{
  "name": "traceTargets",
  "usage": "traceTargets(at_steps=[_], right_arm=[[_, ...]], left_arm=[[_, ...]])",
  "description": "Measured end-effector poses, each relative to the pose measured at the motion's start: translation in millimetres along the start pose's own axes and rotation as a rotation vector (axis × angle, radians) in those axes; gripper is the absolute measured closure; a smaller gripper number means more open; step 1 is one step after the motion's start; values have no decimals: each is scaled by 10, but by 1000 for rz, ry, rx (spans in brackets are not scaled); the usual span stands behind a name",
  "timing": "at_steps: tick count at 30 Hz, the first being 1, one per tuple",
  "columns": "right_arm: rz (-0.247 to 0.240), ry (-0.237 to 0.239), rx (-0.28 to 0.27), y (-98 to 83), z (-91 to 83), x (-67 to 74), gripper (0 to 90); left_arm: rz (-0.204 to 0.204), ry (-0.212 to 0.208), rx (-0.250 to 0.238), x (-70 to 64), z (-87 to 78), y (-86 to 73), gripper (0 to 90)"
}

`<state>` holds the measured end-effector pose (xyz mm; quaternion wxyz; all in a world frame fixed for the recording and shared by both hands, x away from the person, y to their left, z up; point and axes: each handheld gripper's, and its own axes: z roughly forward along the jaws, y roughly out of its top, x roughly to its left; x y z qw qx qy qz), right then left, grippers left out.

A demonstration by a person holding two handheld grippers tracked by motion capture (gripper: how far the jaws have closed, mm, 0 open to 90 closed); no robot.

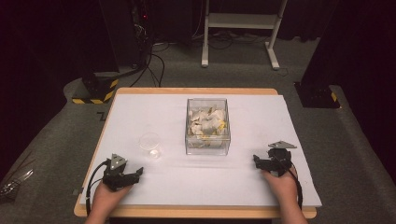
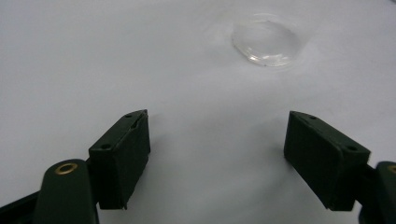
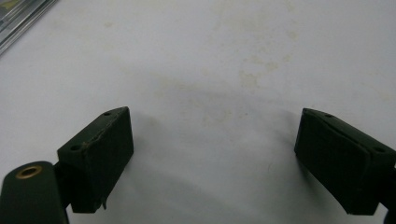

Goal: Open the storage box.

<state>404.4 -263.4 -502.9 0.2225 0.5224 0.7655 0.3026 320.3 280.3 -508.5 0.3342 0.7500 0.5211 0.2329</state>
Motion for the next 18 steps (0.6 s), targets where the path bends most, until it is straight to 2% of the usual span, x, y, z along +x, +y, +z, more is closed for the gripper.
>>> traceTargets(at_steps=[18], right_arm=[[9, -4, 2, 0, -12, 10, 129]], left_arm=[[-1, 1, -1, -2, -1, -2, 231]])
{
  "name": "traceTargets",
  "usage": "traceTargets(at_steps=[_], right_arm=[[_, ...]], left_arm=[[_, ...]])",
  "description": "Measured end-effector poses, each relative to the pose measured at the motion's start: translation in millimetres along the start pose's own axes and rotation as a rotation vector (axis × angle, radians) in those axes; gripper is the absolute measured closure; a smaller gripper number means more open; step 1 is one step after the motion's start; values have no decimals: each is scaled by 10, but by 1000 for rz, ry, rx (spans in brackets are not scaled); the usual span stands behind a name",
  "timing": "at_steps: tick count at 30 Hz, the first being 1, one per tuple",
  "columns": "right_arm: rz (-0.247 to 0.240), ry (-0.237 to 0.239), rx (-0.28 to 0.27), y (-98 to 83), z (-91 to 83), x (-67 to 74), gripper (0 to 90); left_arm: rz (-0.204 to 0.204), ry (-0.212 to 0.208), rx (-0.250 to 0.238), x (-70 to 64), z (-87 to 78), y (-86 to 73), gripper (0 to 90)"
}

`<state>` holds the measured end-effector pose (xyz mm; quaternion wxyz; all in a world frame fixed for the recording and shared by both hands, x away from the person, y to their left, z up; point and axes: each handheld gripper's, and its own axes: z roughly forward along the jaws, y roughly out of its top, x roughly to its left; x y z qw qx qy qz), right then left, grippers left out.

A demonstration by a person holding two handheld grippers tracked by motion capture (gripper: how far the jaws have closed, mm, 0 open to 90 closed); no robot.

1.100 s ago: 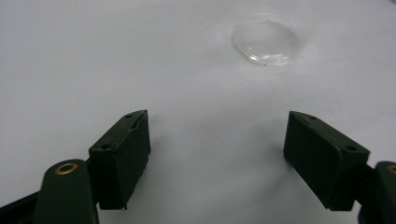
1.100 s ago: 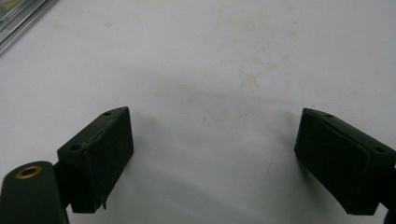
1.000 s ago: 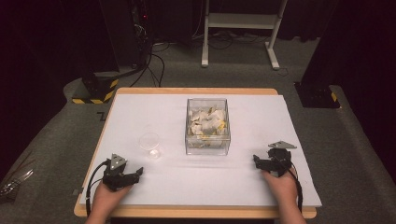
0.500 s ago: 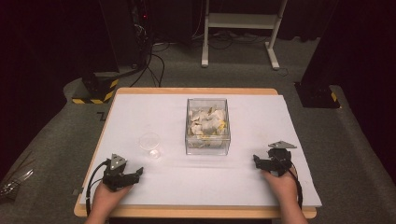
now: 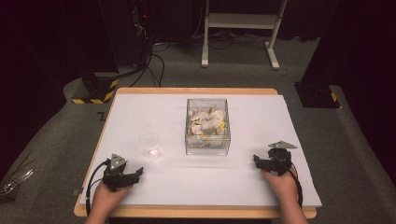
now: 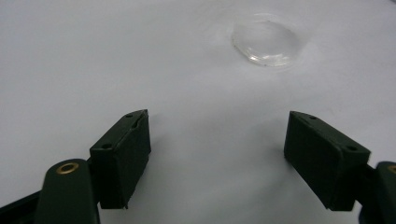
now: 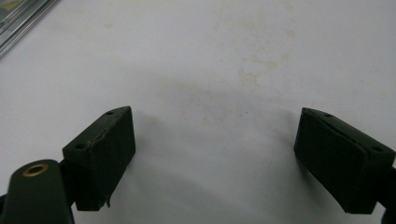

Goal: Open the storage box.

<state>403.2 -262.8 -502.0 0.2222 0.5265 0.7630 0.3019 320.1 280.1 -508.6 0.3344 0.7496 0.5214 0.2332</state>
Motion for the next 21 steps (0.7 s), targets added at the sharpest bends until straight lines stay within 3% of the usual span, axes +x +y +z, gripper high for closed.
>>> traceTargets(at_steps=[4, 5, 11, 13, 21], right_arm=[[0, -4, 5, 8, -11, 13, 164], [-10, -1, -3, 6, -22, 10, 214], [-30, 1, -86, 1, -136, 90, 284], [-22, 20, -118, 5, -192, 129, 326], [-38, 53, -165, 15, -290, 274, 395]], left_arm=[[1, -2, 1, 2, 1, 1, 230], [0, -1, 0, 1, 1, 0, 230], [2, -2, 0, 3, 2, 2, 230], [2, -2, 0, 2, 1, 1, 230], [2, -3, 1, 4, 2, 3, 229]])
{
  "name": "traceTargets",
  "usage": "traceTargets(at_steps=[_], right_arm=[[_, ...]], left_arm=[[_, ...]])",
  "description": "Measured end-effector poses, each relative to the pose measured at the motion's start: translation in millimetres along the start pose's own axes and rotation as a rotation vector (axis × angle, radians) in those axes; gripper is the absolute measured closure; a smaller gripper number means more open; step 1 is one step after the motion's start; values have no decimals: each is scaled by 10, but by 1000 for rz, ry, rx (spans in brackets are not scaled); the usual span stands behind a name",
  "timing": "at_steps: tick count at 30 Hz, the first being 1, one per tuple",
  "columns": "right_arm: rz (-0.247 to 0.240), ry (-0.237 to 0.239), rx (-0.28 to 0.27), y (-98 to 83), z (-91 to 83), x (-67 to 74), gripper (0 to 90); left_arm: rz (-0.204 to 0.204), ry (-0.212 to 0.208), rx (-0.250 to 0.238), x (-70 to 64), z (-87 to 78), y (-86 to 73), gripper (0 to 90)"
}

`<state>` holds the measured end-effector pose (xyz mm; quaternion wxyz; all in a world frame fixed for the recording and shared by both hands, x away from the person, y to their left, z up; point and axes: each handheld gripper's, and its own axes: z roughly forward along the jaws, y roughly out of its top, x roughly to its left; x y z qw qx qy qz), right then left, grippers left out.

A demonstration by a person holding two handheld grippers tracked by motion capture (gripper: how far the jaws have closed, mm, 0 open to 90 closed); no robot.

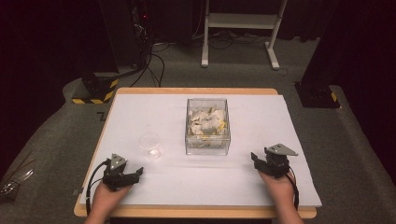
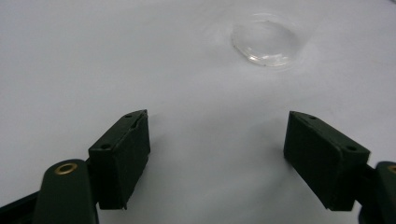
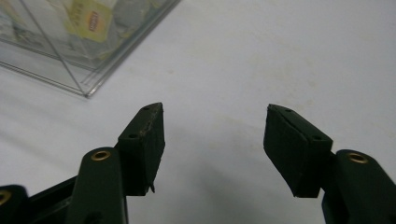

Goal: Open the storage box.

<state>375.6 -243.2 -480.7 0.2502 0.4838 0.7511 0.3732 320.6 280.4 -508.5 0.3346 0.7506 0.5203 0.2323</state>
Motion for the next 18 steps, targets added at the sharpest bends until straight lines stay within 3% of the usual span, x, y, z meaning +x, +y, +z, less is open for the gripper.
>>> traceTargets(at_steps=[4, 18], right_arm=[[-44, 8, -16, 13, -33, 124, 419], [-79, 77, -21, 16, -49, 326, 416]], left_arm=[[0, -1, 0, 1, 0, 1, 229], [3, -1, 1, 2, 1, 2, 228]])
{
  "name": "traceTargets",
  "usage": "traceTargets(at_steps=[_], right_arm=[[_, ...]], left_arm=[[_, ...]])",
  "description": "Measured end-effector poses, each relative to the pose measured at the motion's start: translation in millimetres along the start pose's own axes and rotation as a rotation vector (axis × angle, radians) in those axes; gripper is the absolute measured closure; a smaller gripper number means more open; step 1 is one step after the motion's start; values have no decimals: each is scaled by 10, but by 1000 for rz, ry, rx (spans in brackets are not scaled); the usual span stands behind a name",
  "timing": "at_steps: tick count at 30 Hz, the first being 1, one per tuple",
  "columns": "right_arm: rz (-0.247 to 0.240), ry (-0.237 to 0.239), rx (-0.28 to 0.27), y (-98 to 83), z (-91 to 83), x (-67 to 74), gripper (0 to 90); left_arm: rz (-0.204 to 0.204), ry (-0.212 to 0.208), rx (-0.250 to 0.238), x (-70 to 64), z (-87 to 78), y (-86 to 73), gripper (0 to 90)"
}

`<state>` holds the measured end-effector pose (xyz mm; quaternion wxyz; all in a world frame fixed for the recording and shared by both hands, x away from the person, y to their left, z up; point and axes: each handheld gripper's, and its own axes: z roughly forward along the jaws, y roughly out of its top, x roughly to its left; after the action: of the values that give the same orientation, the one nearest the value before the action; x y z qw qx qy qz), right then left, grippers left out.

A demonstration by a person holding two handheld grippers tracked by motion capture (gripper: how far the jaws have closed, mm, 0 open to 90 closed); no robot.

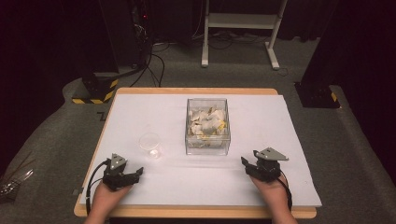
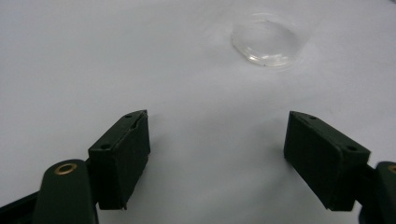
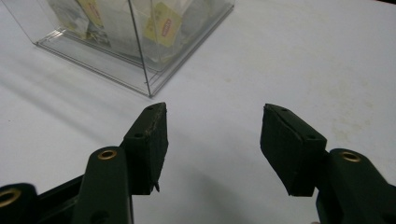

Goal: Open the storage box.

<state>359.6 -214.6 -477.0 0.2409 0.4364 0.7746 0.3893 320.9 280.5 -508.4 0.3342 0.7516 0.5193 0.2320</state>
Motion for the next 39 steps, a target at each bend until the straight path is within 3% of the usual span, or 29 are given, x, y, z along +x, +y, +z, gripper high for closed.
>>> traceTargets(at_steps=[4, 12, 21, 26, 28, 39], right_arm=[[16, 16, -12, 9, -11, 36, 422], [-2, 22, -45, 33, -38, 125, 438], [-10, 51, -39, 62, -40, 246, 464], [10, 70, -31, 93, -21, 314, 463], [-10, 78, -36, 119, -4, 367, 464], [-24, 98, -39, 190, 44, 482, 475]], left_arm=[[0, 1, 0, -1, 0, 0, 228], [2, 0, 1, 2, 0, 1, 227], [-2, -1, 1, -2, 0, 0, 227], [1, -1, 0, 1, 1, 2, 228], [0, -1, 0, -1, 0, 0, 227], [-1, 0, 0, -3, 0, 0, 226]])
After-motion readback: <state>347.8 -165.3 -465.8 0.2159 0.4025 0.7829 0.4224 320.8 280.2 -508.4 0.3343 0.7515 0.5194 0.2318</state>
